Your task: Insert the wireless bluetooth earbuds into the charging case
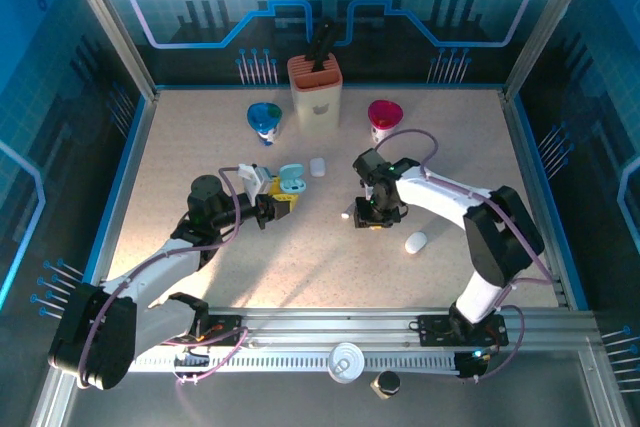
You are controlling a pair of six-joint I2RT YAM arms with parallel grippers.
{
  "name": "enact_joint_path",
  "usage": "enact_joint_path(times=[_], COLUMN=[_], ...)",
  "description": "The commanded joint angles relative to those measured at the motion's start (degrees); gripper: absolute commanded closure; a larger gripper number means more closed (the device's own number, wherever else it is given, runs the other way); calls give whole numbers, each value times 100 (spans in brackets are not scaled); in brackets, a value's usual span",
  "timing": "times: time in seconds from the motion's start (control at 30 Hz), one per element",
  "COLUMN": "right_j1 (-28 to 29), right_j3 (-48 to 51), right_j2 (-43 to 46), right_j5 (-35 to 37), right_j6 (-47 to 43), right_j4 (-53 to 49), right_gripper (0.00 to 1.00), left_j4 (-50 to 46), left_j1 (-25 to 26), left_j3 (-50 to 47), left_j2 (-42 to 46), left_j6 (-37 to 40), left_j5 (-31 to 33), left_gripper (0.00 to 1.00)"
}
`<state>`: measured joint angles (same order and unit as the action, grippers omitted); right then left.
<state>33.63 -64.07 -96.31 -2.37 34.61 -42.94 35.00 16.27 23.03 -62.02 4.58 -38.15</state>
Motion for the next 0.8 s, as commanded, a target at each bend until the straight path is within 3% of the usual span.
enact_joint_path(times=[0.0, 0.3, 0.53, 0.77], right_j1=[-144, -534, -664, -658], right_j3=[-115, -987, -1101, -767], right_j2=[59, -981, -1457, -1352], right_j5=[-77, -466, -924, -1139], right_j6=[-333, -1918, -2064, -1908], right_j4=[155, -171, -277, -268], right_gripper=[58, 49, 48, 50], left_j4=[113, 46, 23, 50], left_j1=[-63, -63, -63, -63], left_j3=[-91, -125, -134, -105], left_j2=[50, 118, 120, 50], left_j6=[55, 103, 122, 113], left_j5=[-128, -105, -78, -105], left_gripper=[66, 66, 66, 66])
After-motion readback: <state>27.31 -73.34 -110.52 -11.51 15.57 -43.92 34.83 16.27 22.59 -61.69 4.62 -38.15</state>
